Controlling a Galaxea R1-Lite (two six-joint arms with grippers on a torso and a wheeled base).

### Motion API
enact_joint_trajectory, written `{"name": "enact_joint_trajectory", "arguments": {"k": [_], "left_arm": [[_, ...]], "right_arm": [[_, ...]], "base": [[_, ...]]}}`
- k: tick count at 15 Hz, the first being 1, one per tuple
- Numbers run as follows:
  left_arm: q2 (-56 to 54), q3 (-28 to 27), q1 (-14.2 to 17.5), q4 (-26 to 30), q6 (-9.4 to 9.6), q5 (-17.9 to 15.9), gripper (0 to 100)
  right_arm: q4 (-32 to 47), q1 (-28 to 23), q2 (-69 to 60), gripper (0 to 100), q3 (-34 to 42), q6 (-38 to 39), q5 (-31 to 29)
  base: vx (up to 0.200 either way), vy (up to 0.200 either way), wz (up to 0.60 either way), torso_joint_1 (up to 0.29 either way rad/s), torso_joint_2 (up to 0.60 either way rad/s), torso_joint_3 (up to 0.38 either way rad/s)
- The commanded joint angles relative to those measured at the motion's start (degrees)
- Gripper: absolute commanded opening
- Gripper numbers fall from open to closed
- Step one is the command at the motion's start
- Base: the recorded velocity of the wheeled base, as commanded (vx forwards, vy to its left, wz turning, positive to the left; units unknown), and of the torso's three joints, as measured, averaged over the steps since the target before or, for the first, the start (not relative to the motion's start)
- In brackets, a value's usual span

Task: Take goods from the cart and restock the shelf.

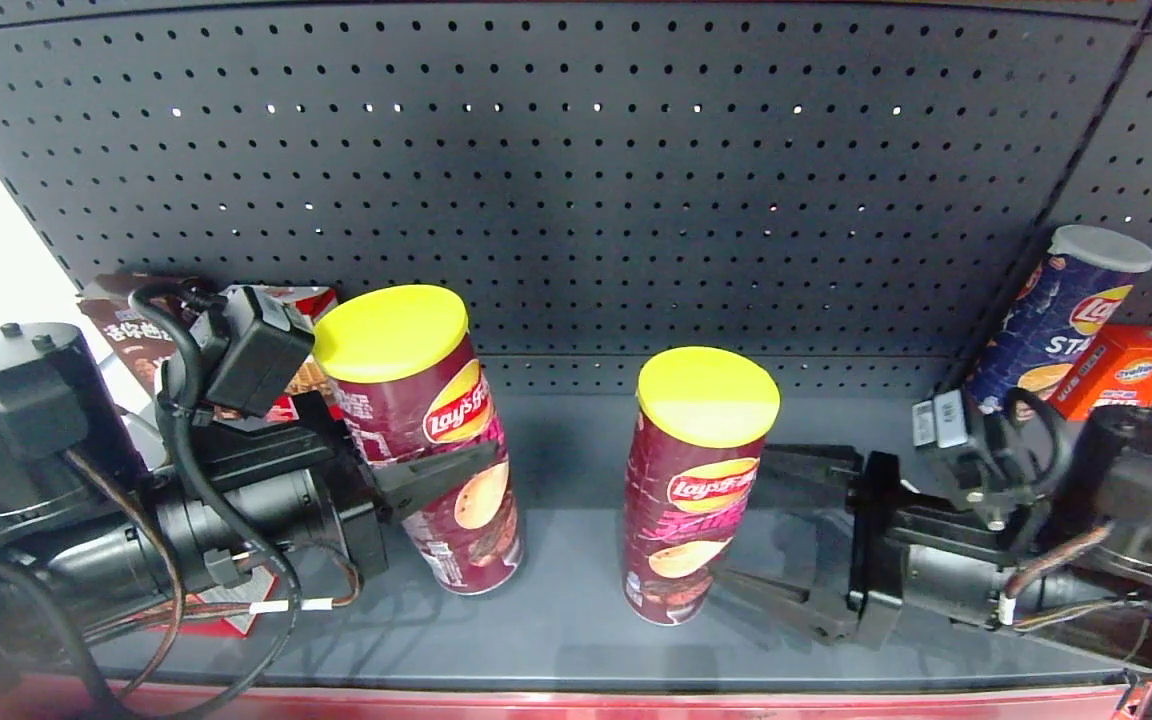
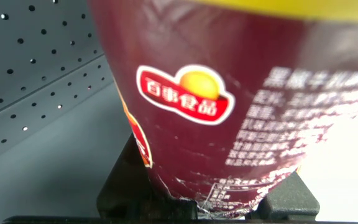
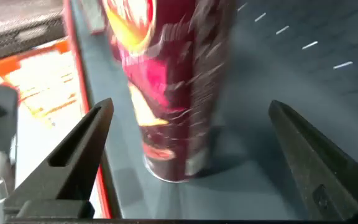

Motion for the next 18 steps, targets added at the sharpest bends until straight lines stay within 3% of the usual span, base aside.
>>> {"name": "enact_joint_trajectory", "arguments": {"k": [1,5,7,9,12,13,15,18], "left_arm": [[0.00,0.00,0.00,-0.05,-0.01,-0.03,0],[0.00,1.23,0.17,-0.14,-0.18,-0.03,0],[0.00,1.58,0.17,-0.05,-0.18,-0.03,0],[0.09,1.67,0.17,-0.05,-0.18,-0.03,0],[0.09,2.28,0.08,-0.05,-0.18,-0.03,0],[0.09,2.37,0.08,-0.05,-0.18,-0.03,0],[0.00,3.43,0.08,-0.14,-0.09,-0.03,0],[-0.70,4.30,0.08,-0.14,-0.01,-0.03,0]], "right_arm": [[0.80,-2.59,-9.76,100,2.03,0.12,-2.06],[4.93,-5.31,-19.69,100,3.53,0.47,-11.55],[5.89,-8.39,-25.31,100,6.69,0.39,-12.69],[11.61,-8.39,-31.55,100,8.62,0.39,-16.73],[31.21,-6.02,-47.11,100,8.71,0.30,-28.69],[33.49,-5.84,-49.39,100,8.80,0.30,-29.65],[48.52,-6.28,-63.28,100,9.15,0.39,-32.03],[63.73,-9.18,-76.73,100,8.89,0.39,-33.43]], "base": [[0.000,0.000,0.00,0.000,0.00,0.000],[0.000,0.000,0.00,0.000,0.00,0.000],[0.000,0.000,0.00,0.000,0.00,0.000],[0.000,0.000,0.00,0.000,0.00,0.000],[0.000,0.000,0.00,0.000,0.00,0.000],[0.000,0.000,0.00,0.000,0.00,0.000],[0.000,0.000,0.00,0.000,0.00,0.000],[0.000,0.000,0.00,0.000,0.00,0.000]]}}
